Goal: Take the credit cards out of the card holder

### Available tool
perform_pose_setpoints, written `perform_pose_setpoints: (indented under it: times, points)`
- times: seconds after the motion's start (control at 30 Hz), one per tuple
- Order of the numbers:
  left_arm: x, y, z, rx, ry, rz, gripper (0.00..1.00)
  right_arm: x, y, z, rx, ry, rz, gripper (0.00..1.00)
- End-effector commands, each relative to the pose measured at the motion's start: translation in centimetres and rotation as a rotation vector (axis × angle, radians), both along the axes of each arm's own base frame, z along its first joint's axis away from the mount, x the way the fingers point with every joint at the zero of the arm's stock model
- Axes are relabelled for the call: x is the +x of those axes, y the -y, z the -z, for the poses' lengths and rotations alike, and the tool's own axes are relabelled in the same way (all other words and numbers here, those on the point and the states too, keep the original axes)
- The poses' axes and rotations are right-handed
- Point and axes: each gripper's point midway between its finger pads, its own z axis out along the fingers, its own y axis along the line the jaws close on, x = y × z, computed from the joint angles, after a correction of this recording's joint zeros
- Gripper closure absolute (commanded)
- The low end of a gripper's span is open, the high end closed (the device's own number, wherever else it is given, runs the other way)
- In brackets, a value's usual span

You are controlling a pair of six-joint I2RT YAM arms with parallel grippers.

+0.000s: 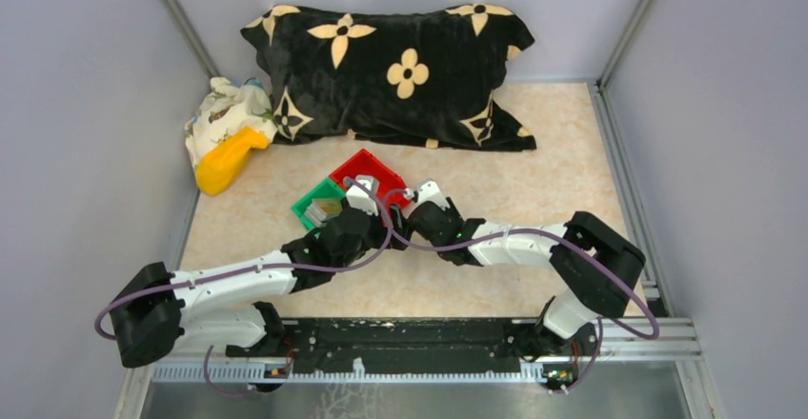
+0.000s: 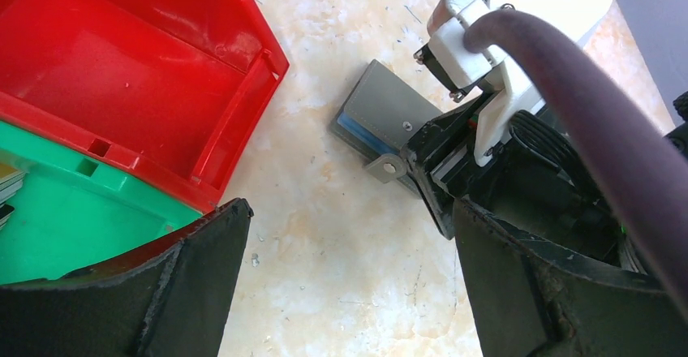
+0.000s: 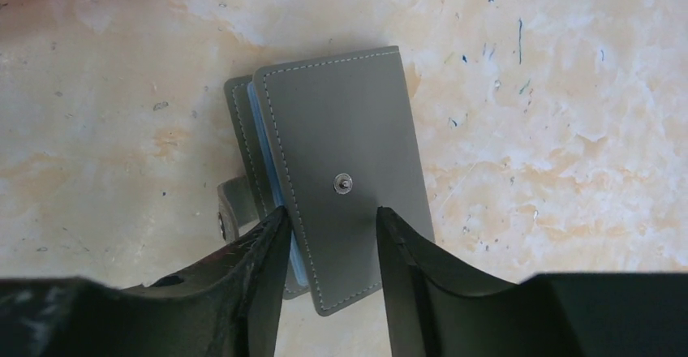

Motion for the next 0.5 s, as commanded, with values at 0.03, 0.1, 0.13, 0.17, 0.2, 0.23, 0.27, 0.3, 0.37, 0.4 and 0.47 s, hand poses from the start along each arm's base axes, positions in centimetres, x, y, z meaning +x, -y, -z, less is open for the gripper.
perform_pose_setpoints:
  times: [0.03,0.1,0.13,0.17,0.2,0.23,0.27,0.3,0.37,0.4,0.47]
  points:
    - [0.2,-0.4,-0.4,-0.003,0.018,-0.006,0.00,1.1,-0.9,-3.1,0.062,0.081,0.048,0.61]
    - [0.2,-0.4,-0.3,-0.002,0.016,-0.006,0.00,1.2,-0.7,-3.4,0.067,0.092,0.056,0.67]
    - [0.1,-0.4,-0.3,-0.003,0.016,-0.007,0.00,1.2,-0.7,-3.6,0.072,0.098,0.062,0.73]
    - [0.1,-0.4,-0.4,-0.003,0.016,-0.005,0.00,1.3,-0.6,-3.8,0.073,0.103,0.067,0.78]
    - [0.1,-0.4,-0.4,-0.004,0.016,-0.005,0.00,1.4,-0.5,-4.0,0.076,0.108,0.072,0.81]
    - [0.1,-0.4,-0.4,-0.005,0.016,-0.004,0.00,1.4,-0.5,-4.1,0.079,0.112,0.076,0.84]
    - [0.1,-0.4,-0.3,-0.005,0.015,-0.004,0.00,1.5,-0.4,-4.2,0.082,0.115,0.081,0.87]
    - [0.1,-0.4,-0.4,-0.006,0.016,-0.004,0.00,1.6,-0.3,-4.4,0.088,0.118,0.088,0.90]
    - [0.0,-0.4,-0.4,-0.007,0.015,-0.003,0.00,1.7,-0.1,-4.8,0.100,0.124,0.099,0.98]
    - [0.0,-0.5,-0.4,-0.008,0.015,-0.005,0.00,1.8,0.0,-5.0,0.105,0.126,0.105,1.00]
    - [0.0,-0.5,-0.4,-0.008,0.015,-0.004,0.00,2.0,0.4,-5.2,0.122,0.123,0.117,1.00]
